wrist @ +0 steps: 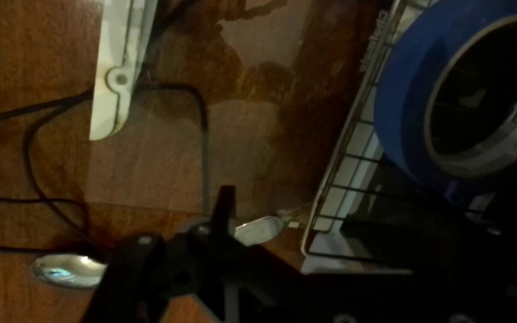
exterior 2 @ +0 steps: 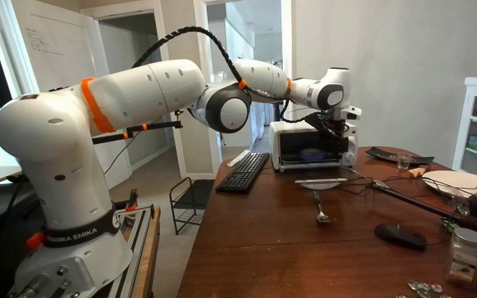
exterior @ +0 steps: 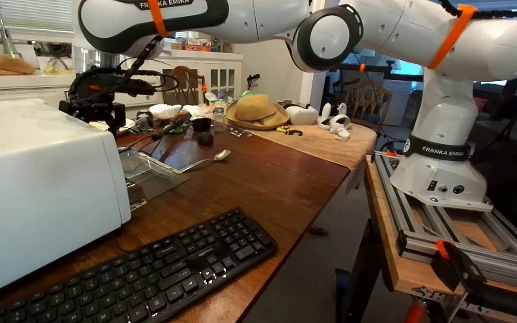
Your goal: Use the silver spoon to pull out the oven rack then put the blue masking tape on top of the oven.
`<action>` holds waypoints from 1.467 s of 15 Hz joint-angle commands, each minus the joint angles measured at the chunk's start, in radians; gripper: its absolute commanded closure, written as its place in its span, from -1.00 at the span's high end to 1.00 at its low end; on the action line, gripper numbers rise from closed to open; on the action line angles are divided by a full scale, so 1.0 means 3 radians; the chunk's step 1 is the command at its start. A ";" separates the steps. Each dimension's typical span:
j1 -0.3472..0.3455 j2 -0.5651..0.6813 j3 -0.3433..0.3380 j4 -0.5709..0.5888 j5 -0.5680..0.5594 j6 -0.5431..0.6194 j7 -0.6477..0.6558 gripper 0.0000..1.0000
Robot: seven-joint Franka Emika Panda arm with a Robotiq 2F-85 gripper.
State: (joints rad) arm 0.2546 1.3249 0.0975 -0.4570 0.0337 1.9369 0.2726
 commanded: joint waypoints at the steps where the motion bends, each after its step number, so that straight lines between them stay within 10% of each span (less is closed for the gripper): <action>1: -0.0130 0.0136 0.0201 0.0060 0.0264 -0.0184 -0.0349 1.00; 22: -0.0333 0.0350 0.0719 0.0070 0.0828 0.0229 -0.1214 1.00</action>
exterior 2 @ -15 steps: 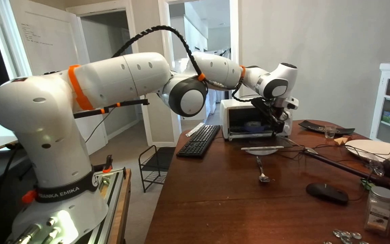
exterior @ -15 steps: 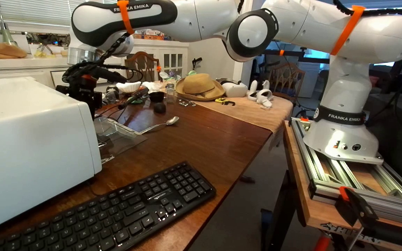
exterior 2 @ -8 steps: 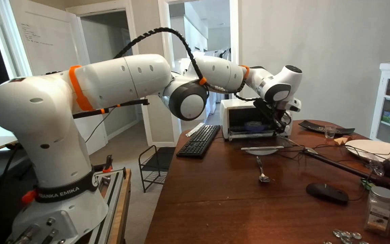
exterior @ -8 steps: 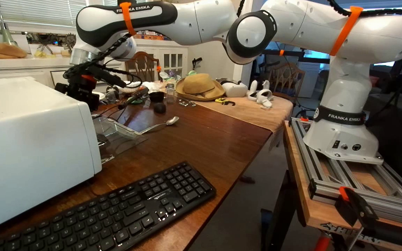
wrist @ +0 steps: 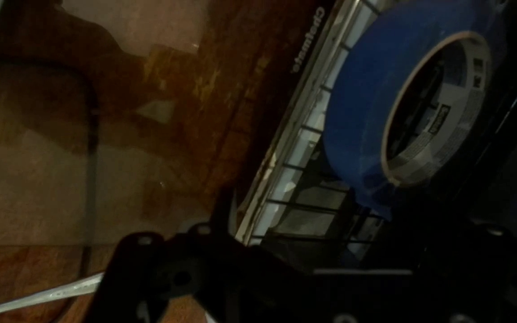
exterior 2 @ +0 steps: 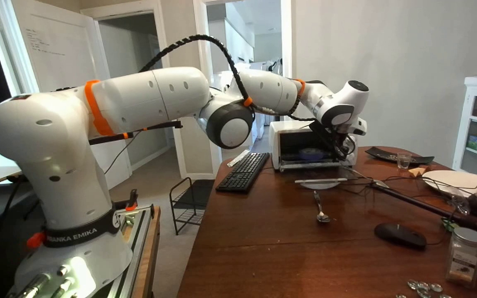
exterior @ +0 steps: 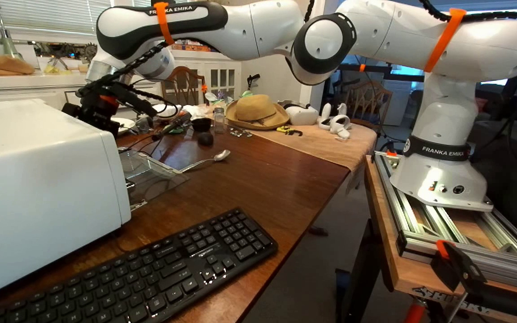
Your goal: Use the silver spoon to pull out the oven rack then put the blue masking tape on top of the oven.
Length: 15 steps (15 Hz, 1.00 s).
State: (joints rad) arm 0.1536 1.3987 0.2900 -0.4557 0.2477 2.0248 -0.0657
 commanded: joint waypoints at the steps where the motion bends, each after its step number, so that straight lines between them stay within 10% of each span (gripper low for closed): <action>1: 0.0005 0.0133 0.0091 0.0084 0.0133 -0.0074 -0.0065 1.00; 5: 0.0017 0.0209 0.0127 0.0086 0.0182 -0.0114 0.0000 1.00; 6: 0.0016 0.0228 0.0126 0.0093 0.0190 -0.0104 0.0028 0.50; 15: -0.0022 0.0128 0.0070 -0.0028 0.0215 -0.0016 0.0173 -0.53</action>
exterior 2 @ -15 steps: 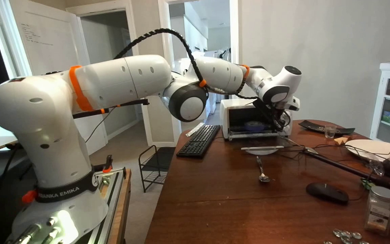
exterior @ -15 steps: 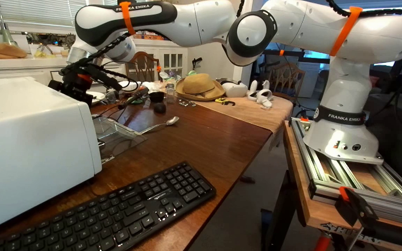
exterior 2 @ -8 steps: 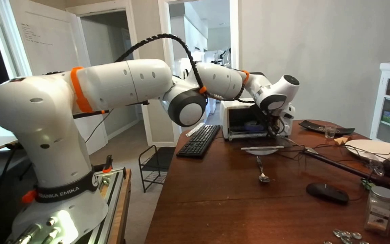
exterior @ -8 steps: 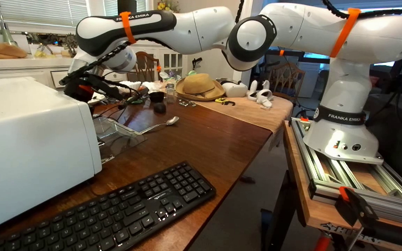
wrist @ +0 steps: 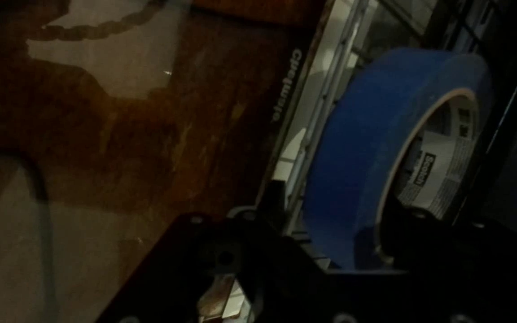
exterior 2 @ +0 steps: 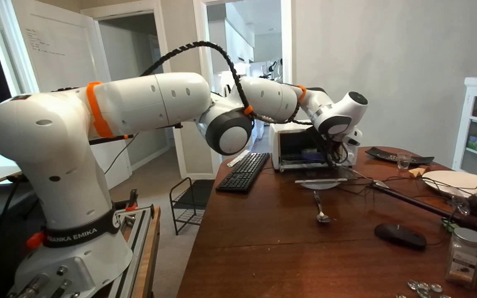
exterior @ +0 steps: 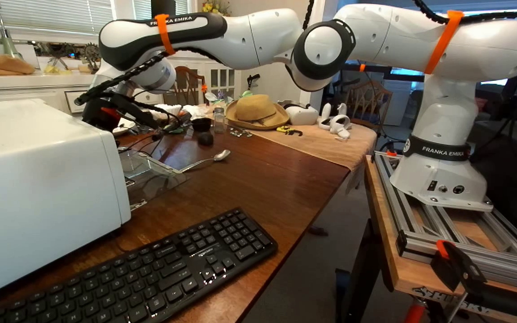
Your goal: Use the silver spoon to pull out the oven rack then put the blue masking tape on top of the oven.
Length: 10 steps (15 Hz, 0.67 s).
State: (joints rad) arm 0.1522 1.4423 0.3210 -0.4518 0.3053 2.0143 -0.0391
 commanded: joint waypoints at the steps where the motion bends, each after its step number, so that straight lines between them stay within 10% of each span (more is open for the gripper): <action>1: -0.0017 -0.0017 -0.0031 -0.0036 0.0039 0.0013 0.0088 -0.60; 3: -0.0024 -0.0013 -0.0024 -0.0028 0.0084 -0.0009 0.0095 -0.80; 4: -0.0022 0.0016 -0.0027 0.0022 0.0093 -0.0037 0.0111 0.17; 10: -0.0040 0.0015 -0.0092 0.0012 0.0081 -0.0036 0.0187 0.94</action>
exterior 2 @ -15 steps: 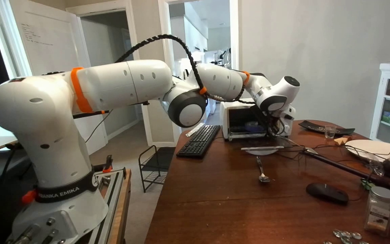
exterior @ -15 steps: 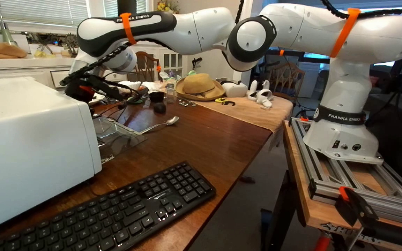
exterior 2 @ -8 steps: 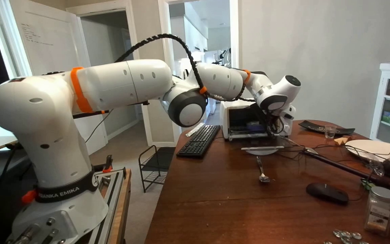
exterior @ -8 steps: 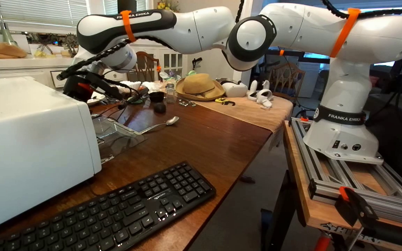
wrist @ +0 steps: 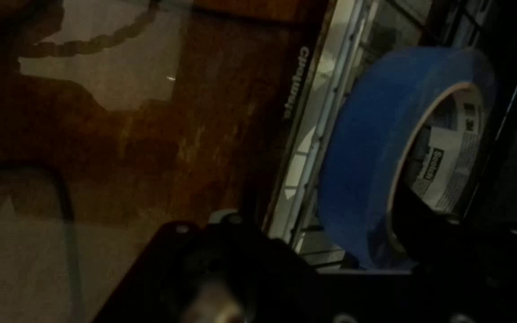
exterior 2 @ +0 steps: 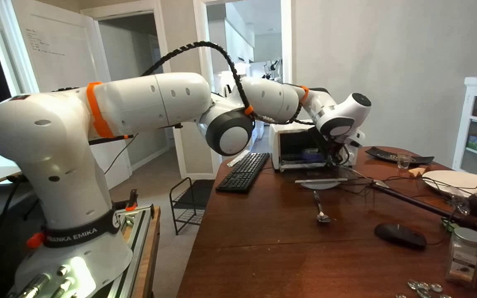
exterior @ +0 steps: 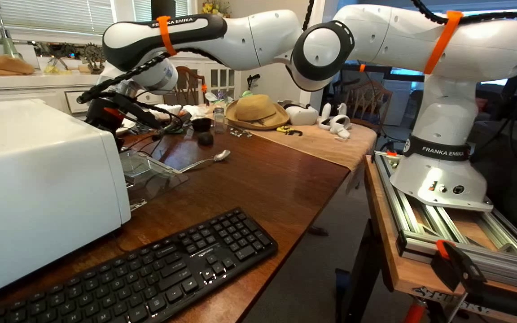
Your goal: Use the silver spoon to pull out the oven rack then put the blue masking tape on top of the oven.
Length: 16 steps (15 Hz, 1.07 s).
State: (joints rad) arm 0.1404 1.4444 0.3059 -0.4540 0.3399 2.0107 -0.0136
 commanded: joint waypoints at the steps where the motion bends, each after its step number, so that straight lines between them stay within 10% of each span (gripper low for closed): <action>1: -0.0003 0.0004 -0.0050 0.0016 -0.0036 -0.0025 0.0120 0.99; 5: 0.0027 -0.0054 -0.0110 -0.0022 -0.0079 -0.0016 0.0225 0.98; 16: 0.0129 -0.0215 -0.0364 -0.0051 -0.0279 -0.0087 0.0775 -0.87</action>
State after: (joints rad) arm 0.1730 1.4033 0.2245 -0.4531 0.2852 2.0091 0.1630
